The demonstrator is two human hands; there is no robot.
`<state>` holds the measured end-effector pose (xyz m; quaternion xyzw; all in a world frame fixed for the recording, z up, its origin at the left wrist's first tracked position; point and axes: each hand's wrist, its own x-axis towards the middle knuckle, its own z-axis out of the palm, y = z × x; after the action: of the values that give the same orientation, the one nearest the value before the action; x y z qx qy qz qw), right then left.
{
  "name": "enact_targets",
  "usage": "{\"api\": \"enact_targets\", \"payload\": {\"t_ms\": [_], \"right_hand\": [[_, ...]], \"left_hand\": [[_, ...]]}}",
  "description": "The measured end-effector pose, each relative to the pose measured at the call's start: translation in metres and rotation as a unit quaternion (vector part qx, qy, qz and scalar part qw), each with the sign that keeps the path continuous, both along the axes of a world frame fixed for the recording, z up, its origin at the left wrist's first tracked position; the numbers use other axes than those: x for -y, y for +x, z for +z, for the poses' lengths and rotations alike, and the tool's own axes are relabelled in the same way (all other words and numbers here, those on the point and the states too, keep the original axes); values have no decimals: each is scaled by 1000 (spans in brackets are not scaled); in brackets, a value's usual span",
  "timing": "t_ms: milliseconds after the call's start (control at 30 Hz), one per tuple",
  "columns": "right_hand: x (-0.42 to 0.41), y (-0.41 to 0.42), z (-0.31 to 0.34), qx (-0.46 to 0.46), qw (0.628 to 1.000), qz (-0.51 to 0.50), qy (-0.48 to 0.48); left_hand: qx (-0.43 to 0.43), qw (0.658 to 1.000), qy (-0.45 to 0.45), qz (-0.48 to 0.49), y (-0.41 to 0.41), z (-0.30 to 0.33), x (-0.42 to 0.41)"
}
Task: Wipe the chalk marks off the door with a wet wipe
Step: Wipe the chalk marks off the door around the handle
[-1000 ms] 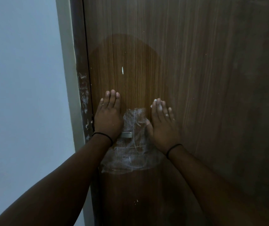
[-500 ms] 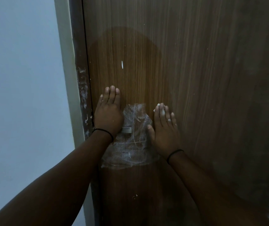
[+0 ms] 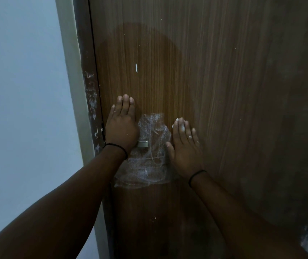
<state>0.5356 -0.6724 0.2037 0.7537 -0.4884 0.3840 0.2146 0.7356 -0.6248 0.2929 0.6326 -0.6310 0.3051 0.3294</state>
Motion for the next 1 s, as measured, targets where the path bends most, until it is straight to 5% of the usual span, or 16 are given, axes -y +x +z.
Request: {"api": "enact_targets", "payload": {"t_ms": [167,300,533,867,1000], "right_hand": [[3,-23,-4,26,994,19,-105],[5,-23,21,181,973,121,-75],[-7,23,64,249,946,189,-82],[-8,84,86,62,965,216,-131],[-11,46,79,151,954,227,-124]], "left_hand": [[10,1000,4,-4,2,0,-2],[2,1000,-5,-7,2,-2,0],[2,1000,-11,-18,5,-4,3],[23,998,-7,-63,24,1,-1],[15,997,-12,-74,25,0,-2]]}}
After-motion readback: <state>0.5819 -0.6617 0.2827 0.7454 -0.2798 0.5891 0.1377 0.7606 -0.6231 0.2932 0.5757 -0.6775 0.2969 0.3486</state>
